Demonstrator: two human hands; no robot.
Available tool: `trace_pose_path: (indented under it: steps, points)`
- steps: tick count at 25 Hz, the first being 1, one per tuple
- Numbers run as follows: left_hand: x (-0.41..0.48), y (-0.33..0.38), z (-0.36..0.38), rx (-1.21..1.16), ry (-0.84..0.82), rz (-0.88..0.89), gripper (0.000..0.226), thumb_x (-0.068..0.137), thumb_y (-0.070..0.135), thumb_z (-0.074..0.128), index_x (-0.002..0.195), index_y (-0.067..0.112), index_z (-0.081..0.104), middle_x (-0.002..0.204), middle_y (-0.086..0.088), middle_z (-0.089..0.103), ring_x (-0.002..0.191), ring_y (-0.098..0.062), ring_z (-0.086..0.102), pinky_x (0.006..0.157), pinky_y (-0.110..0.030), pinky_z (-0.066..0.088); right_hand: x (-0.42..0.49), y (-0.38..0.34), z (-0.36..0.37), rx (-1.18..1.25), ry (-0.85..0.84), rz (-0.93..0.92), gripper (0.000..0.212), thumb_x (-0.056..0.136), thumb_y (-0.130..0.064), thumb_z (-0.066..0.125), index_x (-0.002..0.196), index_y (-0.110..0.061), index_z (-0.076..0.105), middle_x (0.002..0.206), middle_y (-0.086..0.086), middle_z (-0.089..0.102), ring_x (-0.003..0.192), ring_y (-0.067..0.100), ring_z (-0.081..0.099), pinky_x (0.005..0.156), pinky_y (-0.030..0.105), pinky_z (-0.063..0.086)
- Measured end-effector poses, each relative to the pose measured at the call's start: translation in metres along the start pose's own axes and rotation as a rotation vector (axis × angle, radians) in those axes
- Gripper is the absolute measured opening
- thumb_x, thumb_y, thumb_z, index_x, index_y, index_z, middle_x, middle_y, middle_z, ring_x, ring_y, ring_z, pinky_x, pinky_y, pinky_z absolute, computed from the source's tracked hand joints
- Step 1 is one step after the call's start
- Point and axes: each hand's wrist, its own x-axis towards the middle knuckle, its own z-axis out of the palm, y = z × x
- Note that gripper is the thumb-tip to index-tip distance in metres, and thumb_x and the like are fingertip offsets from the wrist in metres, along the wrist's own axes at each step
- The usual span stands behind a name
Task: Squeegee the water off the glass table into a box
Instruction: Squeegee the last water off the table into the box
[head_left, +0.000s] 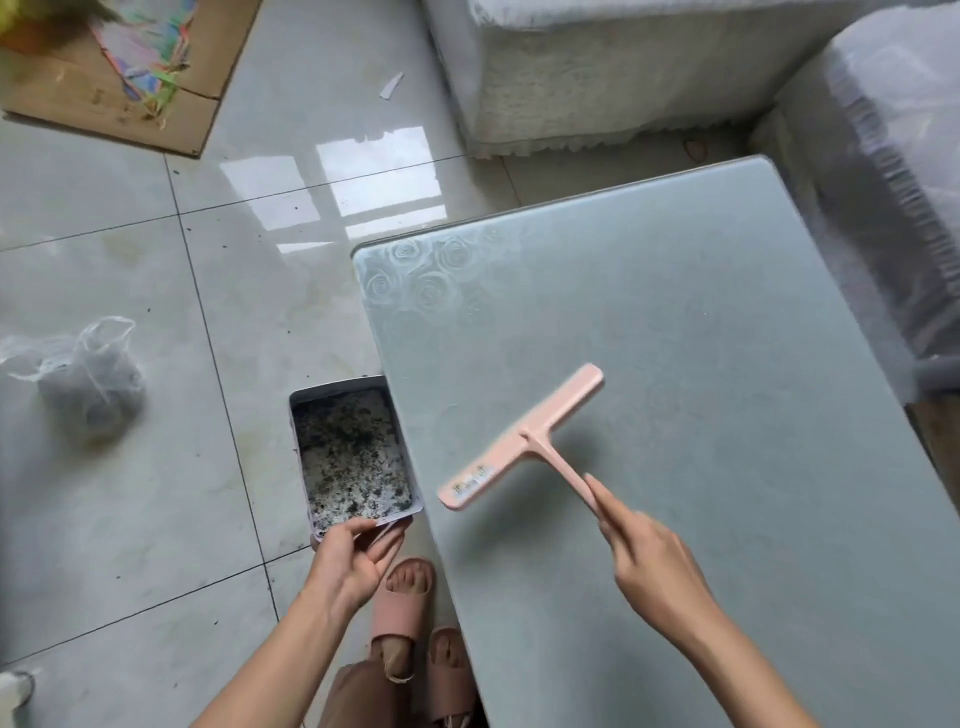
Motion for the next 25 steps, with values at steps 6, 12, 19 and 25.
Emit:
trace_pose_path:
  steps: [6,12,19,25]
  points:
    - [-0.005,0.000,-0.004,-0.008,-0.002,0.018,0.017,0.090,-0.007,0.032,0.091,0.005,0.044,0.115,-0.028,0.055,0.053,-0.033,0.069,0.105,-0.044,0.041,-0.081,0.097,0.000,-0.090,-0.029,0.265,0.054,0.099,-0.032,0.037,0.143,-0.054,0.015,0.111,0.000,0.061,0.105,0.023,0.059,0.083,0.034,0.047]
    - [-0.001,-0.018,-0.012,0.033,-0.019,0.009,0.030,0.088,-0.005,0.033,0.115,0.002,0.045,0.125,-0.028,0.054,0.068,-0.034,0.072,0.102,-0.040,0.043,-0.056,0.072,0.030,-0.221,-0.047,0.130,0.058,0.099,-0.027,0.031,0.144,-0.055,0.007,0.104,0.000,0.054,0.101,0.025,0.058,0.079,0.035,0.044]
    - [-0.003,-0.023,-0.011,0.105,0.045,0.061,0.037,0.087,-0.004,0.034,0.123,0.001,0.042,0.121,-0.028,0.055,0.061,-0.033,0.071,0.103,-0.038,0.043,0.004,0.016,0.013,-0.142,0.037,-0.088,0.052,0.097,-0.027,0.035,0.141,-0.053,0.024,0.105,0.008,0.059,0.099,0.033,0.058,0.074,0.037,0.042]
    - [-0.011,-0.022,-0.009,0.136,0.060,0.072,0.031,0.087,-0.005,0.035,0.116,0.002,0.041,0.103,-0.031,0.064,0.060,-0.033,0.071,0.091,-0.040,0.053,-0.032,0.110,-0.051,-0.351,-0.056,0.128,0.046,0.099,-0.036,0.030,0.137,-0.061,0.025,0.113,-0.004,0.062,0.104,0.025,0.059,0.066,0.033,0.037]
